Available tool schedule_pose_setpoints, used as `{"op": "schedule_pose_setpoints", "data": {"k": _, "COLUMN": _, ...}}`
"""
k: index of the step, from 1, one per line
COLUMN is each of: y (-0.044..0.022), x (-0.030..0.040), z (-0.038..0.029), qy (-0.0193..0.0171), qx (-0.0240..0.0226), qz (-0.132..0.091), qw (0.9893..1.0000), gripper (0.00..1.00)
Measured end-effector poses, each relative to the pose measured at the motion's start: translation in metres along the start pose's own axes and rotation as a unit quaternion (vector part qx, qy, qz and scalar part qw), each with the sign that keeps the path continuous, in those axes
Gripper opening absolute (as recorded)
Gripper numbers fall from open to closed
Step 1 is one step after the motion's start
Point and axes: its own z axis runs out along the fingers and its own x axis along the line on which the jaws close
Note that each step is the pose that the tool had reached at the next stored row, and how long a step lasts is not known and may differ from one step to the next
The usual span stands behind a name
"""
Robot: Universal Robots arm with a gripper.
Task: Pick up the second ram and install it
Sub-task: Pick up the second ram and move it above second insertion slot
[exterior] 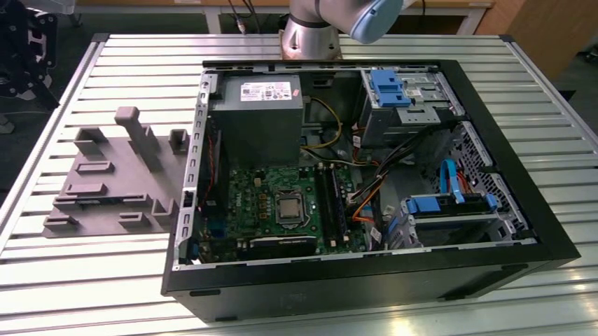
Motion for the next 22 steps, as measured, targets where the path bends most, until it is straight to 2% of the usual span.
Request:
{"op": "schedule_pose_setpoints", "data": {"k": 4, "y": 0.0, "x": 0.0, "z": 0.0002, "qy": 0.0008, "qx": -0.0002, "qz": -0.019, "qw": 0.9998, "gripper": 0.11}}
{"op": "schedule_pose_setpoints", "data": {"k": 12, "y": 0.0, "x": 0.0, "z": 0.0002, "qy": 0.001, "qx": -0.0002, "qz": -0.023, "qw": 0.9997, "gripper": 0.11}}
{"op": "schedule_pose_setpoints", "data": {"k": 14, "y": 0.0, "x": 0.0, "z": 0.0003, "qy": 0.0013, "qx": -0.0003, "qz": -0.029, "qw": 0.9996, "gripper": 0.11}}
{"op": "schedule_pose_setpoints", "data": {"k": 18, "y": 0.0, "x": 0.0, "z": 0.0008, "qy": 0.0028, "qx": -0.0008, "qz": -0.065, "qw": 0.9979, "gripper": 0.11}}
{"op": "schedule_pose_setpoints", "data": {"k": 22, "y": -0.0001, "x": 0.0, "z": 0.0025, "qy": 0.0044, "qx": -0.0013, "qz": -0.1, "qw": 0.9949, "gripper": 0.11}}
